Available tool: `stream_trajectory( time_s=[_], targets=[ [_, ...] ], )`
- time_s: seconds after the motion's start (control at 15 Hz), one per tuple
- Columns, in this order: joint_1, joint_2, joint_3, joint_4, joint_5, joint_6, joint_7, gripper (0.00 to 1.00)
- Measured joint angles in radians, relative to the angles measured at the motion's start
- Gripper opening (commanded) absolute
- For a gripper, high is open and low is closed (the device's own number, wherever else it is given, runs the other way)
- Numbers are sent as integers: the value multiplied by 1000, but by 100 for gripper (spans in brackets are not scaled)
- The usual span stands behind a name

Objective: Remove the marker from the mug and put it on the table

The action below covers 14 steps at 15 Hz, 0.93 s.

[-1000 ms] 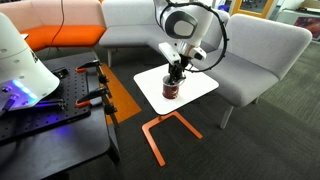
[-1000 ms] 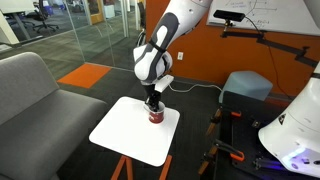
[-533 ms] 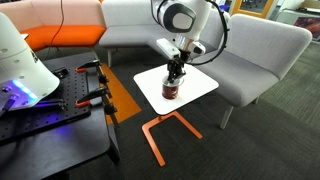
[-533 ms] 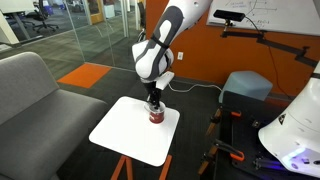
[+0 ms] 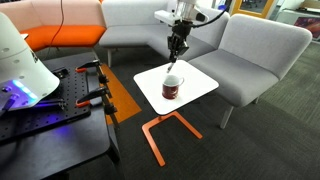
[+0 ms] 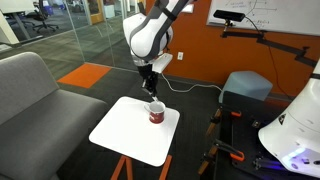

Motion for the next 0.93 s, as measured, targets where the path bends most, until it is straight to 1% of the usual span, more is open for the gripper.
stream_trajectory(
  time_s=[0.2, 0.33, 0.47, 0.73, 0.93],
  targets=[
    [8, 8, 43, 46, 6, -113, 0, 5],
    [13, 57, 68, 94, 14, -161, 0, 5],
    [15, 134, 93, 162, 33, -200, -5, 5],
    [22, 291, 140, 319, 65, -216, -20, 5],
    [37, 384, 147, 421, 68, -216, -20, 5]
  ],
)
